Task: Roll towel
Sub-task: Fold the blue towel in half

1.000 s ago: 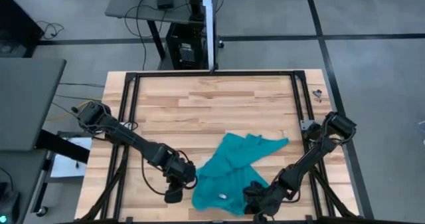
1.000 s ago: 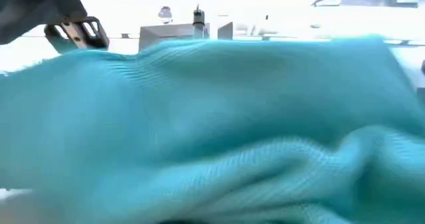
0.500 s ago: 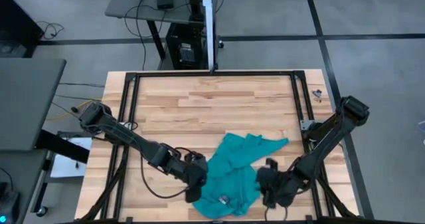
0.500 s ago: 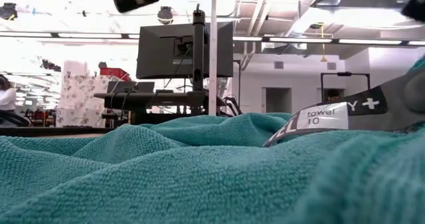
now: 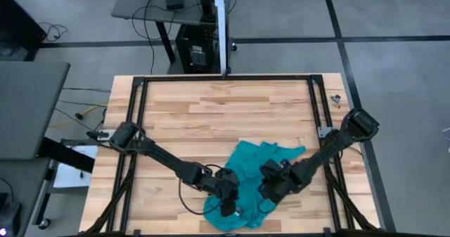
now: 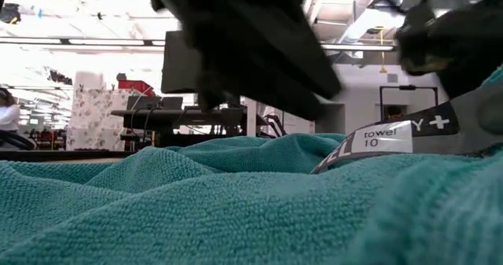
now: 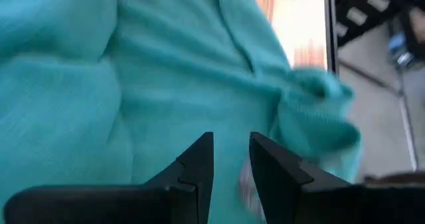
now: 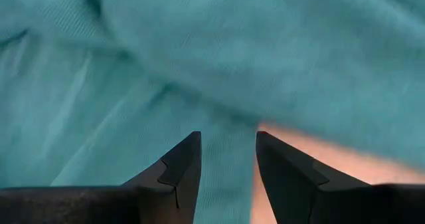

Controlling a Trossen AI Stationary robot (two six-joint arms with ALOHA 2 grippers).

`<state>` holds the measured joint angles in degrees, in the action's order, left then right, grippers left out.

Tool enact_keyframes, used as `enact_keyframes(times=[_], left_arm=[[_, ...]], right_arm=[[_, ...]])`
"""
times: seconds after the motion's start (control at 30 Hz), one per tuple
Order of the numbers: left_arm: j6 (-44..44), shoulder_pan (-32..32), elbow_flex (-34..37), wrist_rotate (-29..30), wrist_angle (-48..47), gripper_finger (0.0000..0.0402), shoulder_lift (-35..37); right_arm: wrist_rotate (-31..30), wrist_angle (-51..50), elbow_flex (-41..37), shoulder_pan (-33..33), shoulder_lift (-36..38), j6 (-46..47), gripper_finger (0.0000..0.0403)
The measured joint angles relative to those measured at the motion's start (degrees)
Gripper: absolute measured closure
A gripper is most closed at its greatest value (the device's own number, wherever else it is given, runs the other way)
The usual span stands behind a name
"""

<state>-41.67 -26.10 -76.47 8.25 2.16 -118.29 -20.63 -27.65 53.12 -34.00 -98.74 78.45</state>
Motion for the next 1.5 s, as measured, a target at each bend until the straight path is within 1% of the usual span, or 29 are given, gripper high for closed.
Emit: enact_keyframes(times=[0.1,0.17,0.23,0.3,0.33,0.53,0.67,0.73,0.83,1.03,1.1,1.17,1.2,1.27,1.33,1.4,1.47,1.5], left_arm=[[-1.06,0.15,0.0,-0.08,2.88,0.0322,-3.22],[-3.28,0.18,0.02,-0.21,2.94,0.0322,-5.17],[-5.7,0.13,-0.24,-0.03,4.48,0.0322,-6.86],[-7.44,-0.14,-0.22,0.26,4.91,0.0322,-7.54],[-7.95,-0.14,-0.24,0.46,5.37,0.0322,-7.77],[-5.81,0.06,-0.4,0.98,7.79,0.0322,-7.77],[-4.85,0.06,-0.69,1.04,7.52,0.0322,-7.82],[-4.91,-0.47,-0.45,1.37,7.52,0.0322,-7.82],[-4.37,-1.28,-0.35,2.26,7.46,0.0322,-7.82],[-4.15,-2.1,-0.35,2.23,7.36,0.0322,-7.82],[-4.24,-2.15,-0.35,2.11,7.31,0.0322,-7.82],[-4.11,-2.15,-0.35,2.03,6.95,0.0322,-7.81],[-4.0,-2.1,-0.35,2.0,6.7,0.0322,-7.71],[-2.99,-1.74,-0.28,1.01,5.37,0.0322,-6.63],[-1.8,-1.16,-0.11,0.83,4.21,0.0322,-5.2],[-0.2,-0.31,-0.02,0.88,1.87,0.0322,-2.81],[1.17,0.61,-0.17,1.42,-1.23,0.0322,0.6],[1.61,1.03,-0.27,2.05,-3.39,0.0322,2.07]], right_arm=[[0.11,0.64,0.0,3.03,0.12,-3.62,0.0267],[0.14,2.01,0.0,4.93,0.48,-5.78,0.0267],[2.62,3.94,0.1,6.61,0.55,-8.0,0.0267],[5.97,3.9,0.09,7.75,0.01,-8.45,0.0267],[6.64,3.81,0.04,7.72,-0.12,-8.43,0.0267],[7.21,4.62,0.02,7.15,-0.23,-7.97,0.0267],[5.38,4.91,0.04,10.54,-0.9,-12.17,0.0267],[4.11,6.54,0.02,13.59,-0.68,-15.75,0.0267],[3.29,10.17,1.28,19.2,0.25,-24.8,0.0267],[3.11,14.13,10.16,31.08,1.07,-43.95,0.0267],[3.25,17.82,13.34,34.8,1.03,-48.82,0.0267],[6.38,19.74,15.67,38.12,1.07,-51.49,0.0267],[8.93,19.05,16.55,39.46,1.07,-51.72,0.0267],[14.67,14.18,17.95,40.63,1.76,-51.59,0.0267],[18.08,8.15,18.5,39.9,3.88,-51.75,0.0267],[18.85,2.31,18.78,37.47,6.88,-52.89,0.0267],[18.69,-4.53,18.65,33.42,9.04,-53.26,0.0267],[17.79,-6.06,17.91,30.8,9.77,-52.96,0.0267]])
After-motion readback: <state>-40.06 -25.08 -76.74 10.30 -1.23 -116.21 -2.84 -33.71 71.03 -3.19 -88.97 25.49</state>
